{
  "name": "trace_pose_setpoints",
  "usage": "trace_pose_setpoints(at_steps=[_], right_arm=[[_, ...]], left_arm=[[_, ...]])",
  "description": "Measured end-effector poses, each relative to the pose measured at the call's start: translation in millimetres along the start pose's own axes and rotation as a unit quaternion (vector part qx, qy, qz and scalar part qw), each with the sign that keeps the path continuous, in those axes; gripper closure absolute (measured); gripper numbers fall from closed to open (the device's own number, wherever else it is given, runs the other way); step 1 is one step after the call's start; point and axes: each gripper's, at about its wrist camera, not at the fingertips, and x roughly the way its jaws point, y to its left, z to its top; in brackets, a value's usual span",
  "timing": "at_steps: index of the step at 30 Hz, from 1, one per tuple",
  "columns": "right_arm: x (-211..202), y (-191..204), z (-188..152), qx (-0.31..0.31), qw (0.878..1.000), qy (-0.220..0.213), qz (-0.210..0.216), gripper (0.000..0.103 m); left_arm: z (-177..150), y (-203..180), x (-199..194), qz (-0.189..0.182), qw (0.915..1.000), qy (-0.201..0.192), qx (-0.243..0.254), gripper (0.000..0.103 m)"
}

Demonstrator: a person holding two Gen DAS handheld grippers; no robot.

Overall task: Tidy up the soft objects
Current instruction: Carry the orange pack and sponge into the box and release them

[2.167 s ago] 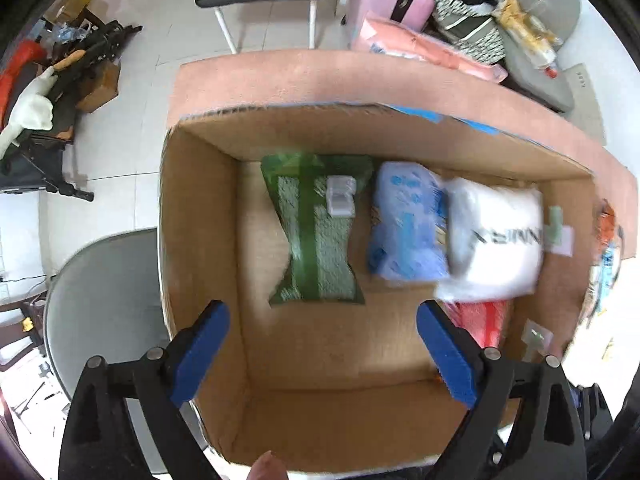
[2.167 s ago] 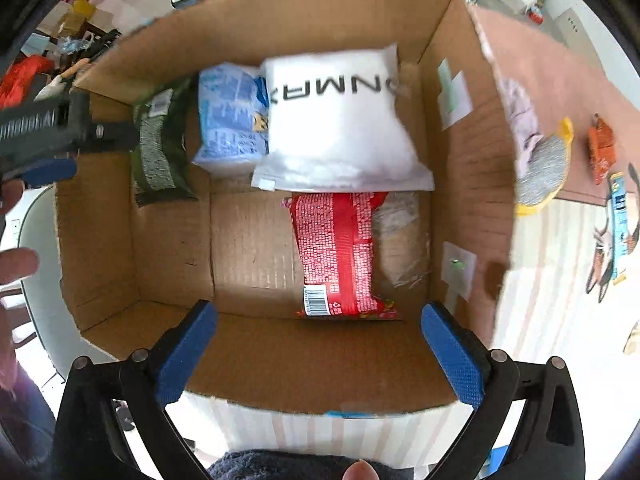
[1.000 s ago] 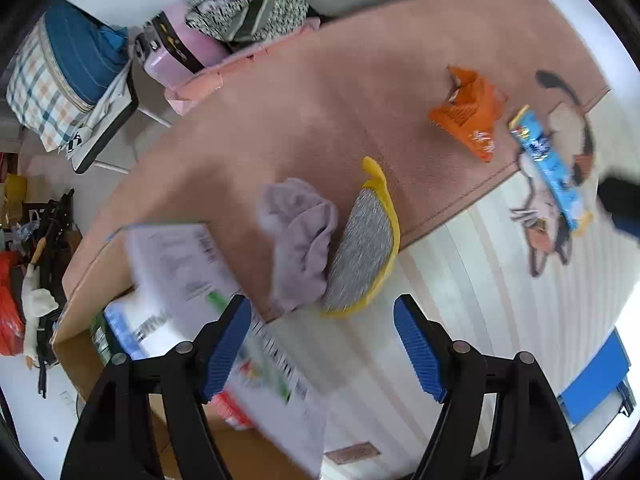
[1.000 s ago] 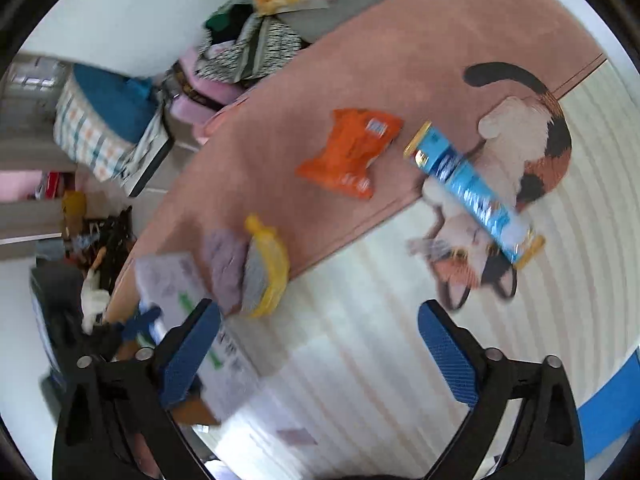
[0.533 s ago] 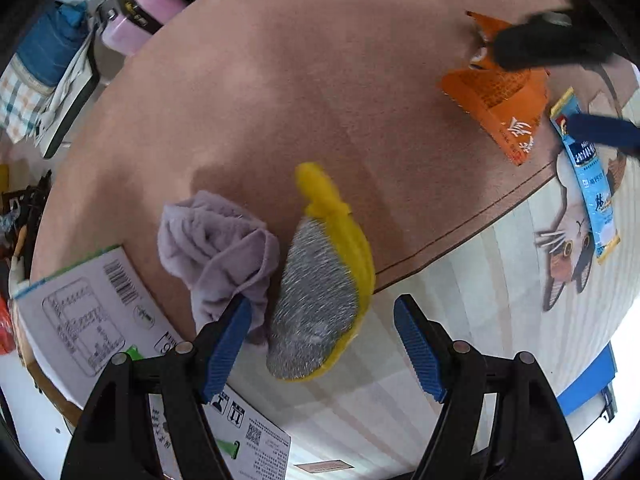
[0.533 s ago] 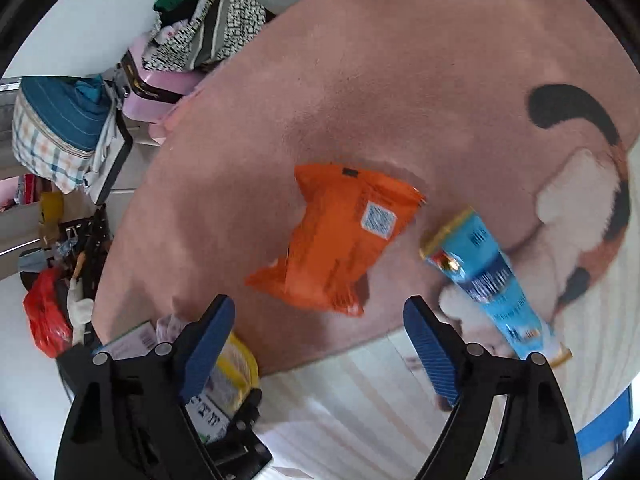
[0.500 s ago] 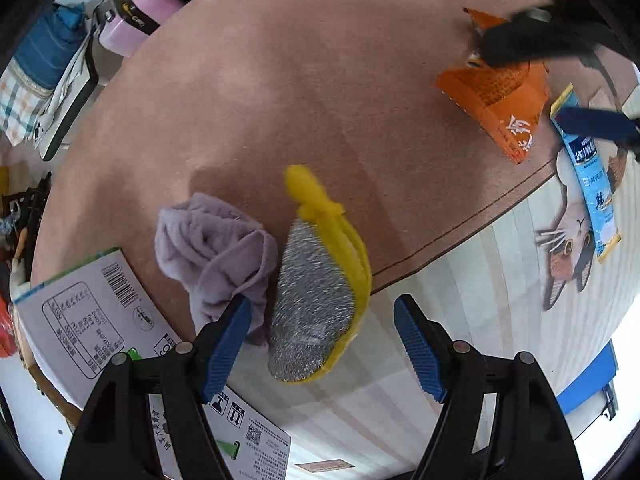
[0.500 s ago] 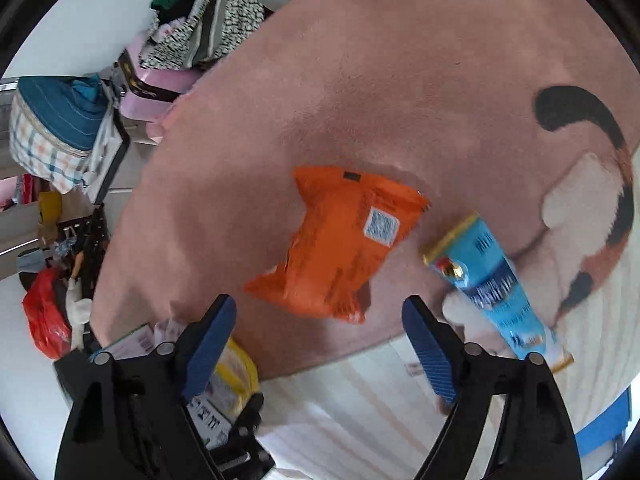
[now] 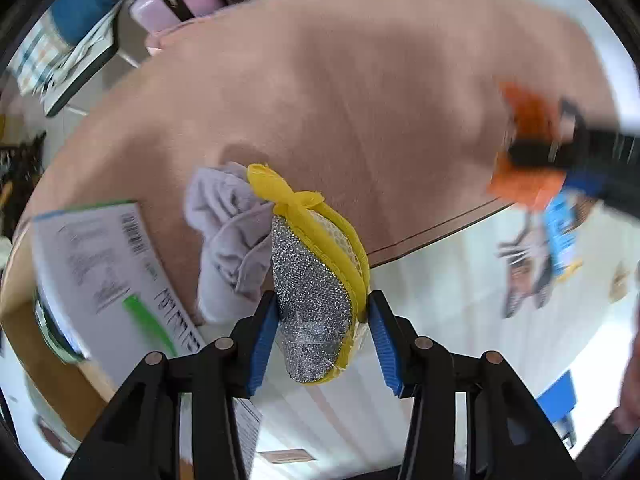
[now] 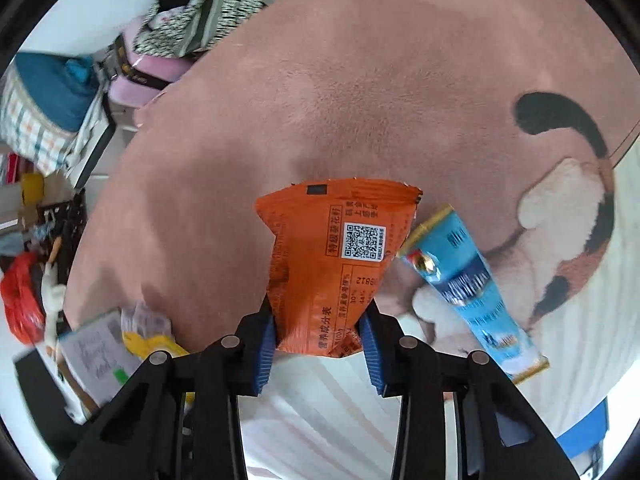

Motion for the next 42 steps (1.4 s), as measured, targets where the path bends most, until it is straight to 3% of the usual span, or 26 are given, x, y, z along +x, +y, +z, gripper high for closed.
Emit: trace_pose_setpoints(at_steps=[3, 9, 19, 25, 32, 38, 42], right_arm=[[-17.8, 7.6, -19.3, -0.028, 0.999, -0.014, 0.004, 0.064], [-58.2, 38.9, -76.3, -0.094, 0.995, -0.029, 0.034, 0.065], [-100.5, 156.1, -208.2, -0.234, 0.969, -0.049, 0.063, 0.065], [-62.2, 248.3, -285.4, -0.315, 0.947, -0.016, 0.061, 0.065], [22.2, 332.6, -335.4, -0.389, 0.921, 0.026, 0.001, 0.065], [82.5, 361.9, -342.6, -0.410, 0.909, 0.058, -0.054, 0.065], [105.8, 370.0, -344.8, -0.401, 0.911, 0.072, -0.068, 0.064]], left_arm=[[-19.7, 12.9, -31.4, -0.034, 0.9987, -0.031, -0.023, 0.061], [-38.2, 51.7, -101.0, -0.067, 0.9928, -0.086, -0.049, 0.061], [-94.3, 160.9, -158.1, -0.074, 0.9825, -0.132, -0.109, 0.061], [-143.0, 248.2, -135.3, -0.068, 0.9768, -0.111, -0.170, 0.061], [-165.4, 320.7, -47.4, -0.094, 0.9699, -0.015, -0.224, 0.061], [-159.4, 333.9, 10.0, -0.122, 0.9639, 0.037, -0.234, 0.061], [-153.4, 331.9, 25.4, -0.134, 0.9614, 0.056, -0.234, 0.058]])
